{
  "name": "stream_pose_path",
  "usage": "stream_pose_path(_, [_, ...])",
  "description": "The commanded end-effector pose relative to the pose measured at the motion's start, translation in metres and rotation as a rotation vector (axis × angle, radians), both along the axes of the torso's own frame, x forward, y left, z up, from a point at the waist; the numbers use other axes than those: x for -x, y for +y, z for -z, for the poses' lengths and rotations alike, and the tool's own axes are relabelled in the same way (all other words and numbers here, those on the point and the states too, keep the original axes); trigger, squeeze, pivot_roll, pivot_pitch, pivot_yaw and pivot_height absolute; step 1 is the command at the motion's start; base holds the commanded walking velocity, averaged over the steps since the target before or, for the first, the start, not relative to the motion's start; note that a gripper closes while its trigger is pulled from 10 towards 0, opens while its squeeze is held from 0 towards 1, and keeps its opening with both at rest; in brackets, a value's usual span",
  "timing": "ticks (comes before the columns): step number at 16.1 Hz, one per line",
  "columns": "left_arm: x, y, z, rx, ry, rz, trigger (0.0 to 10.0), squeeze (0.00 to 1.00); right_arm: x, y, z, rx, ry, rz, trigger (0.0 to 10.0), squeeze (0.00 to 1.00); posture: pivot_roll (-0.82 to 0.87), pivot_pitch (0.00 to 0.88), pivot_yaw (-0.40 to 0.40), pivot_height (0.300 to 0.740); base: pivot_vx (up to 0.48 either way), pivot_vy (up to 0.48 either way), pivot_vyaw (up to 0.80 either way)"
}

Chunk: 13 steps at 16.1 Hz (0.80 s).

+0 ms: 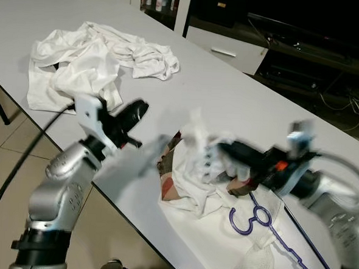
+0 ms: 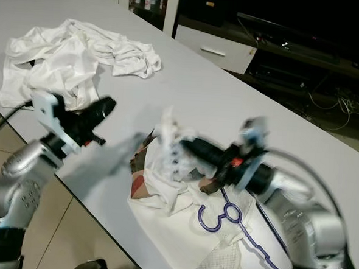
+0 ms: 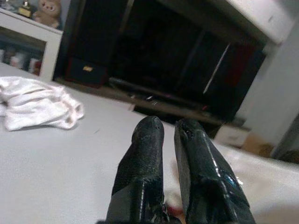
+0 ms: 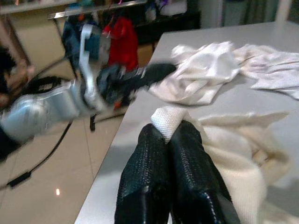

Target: Hang hanger

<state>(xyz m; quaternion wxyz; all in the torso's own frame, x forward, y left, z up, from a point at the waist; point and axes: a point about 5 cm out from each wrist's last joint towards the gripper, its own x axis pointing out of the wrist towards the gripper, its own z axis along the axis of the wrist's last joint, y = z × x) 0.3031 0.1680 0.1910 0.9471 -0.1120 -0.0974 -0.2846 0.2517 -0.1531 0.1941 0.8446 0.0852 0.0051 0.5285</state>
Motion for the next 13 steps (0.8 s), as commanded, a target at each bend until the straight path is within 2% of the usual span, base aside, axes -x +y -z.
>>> stream_pose_path(1, [0.002,-0.004,-0.008,0.044,-0.018,0.049,10.0,0.0,0.003,0.0,-0.001,0.047,-0.043,-0.007,0.0,0.0,0.04,0.076,-0.123,0.74,0.0,0.0,0.0])
stream_pose_path(3, [0.006,-0.001,-0.025,0.254,-0.016,0.155,10.0,0.0,0.008,0.006,0.007,0.095,-0.067,-0.033,0.0,0.0,0.04,0.076,-0.123,0.74,0.0,0.0,0.0])
stream_pose_path(4, [0.006,0.0,-0.027,0.312,0.004,0.193,10.0,0.0,0.013,0.01,0.009,0.119,-0.085,-0.064,0.0,0.0,0.04,0.075,-0.123,0.74,0.0,0.0,0.0])
stream_pose_path(5, [0.006,0.0,-0.025,0.333,0.026,0.21,10.0,0.0,0.015,0.012,0.012,0.147,-0.1,-0.083,0.0,0.0,0.04,0.074,-0.122,0.74,0.0,0.0,0.0])
stream_pose_path(6, [0.006,-0.005,-0.013,0.277,0.106,0.241,10.0,0.66,0.016,0.013,0.015,0.177,-0.113,-0.09,0.0,0.0,0.04,0.074,-0.122,0.74,0.0,0.0,0.0])
stream_pose_path(7, [0.005,-0.007,-0.01,0.24,0.121,0.238,10.0,0.66,0.016,0.013,0.015,0.176,-0.114,-0.089,0.0,0.0,0.04,0.073,-0.122,0.74,0.0,0.0,0.0])
stream_pose_path(8, [0.003,-0.009,0.002,0.161,0.18,0.213,10.0,1.0,0.015,0.013,0.016,0.184,-0.128,-0.084,0.0,0.0,0.04,0.073,-0.12,0.74,0.0,0.0,0.0])
stream_pose_path(11, [0.002,-0.011,0.018,0.087,0.331,0.202,10.0,1.0,0.01,0.013,0.018,0.217,-0.183,-0.042,0.0,0.0,0.04,0.073,-0.117,0.74,0.0,0.0,0.0])
stream_pose_path(13, [0.001,-0.009,0.022,-0.008,0.347,0.17,10.0,1.0,0.008,0.013,0.019,0.222,-0.2,-0.011,0.0,0.0,0.04,0.073,-0.115,0.74,0.0,0.0,0.0])
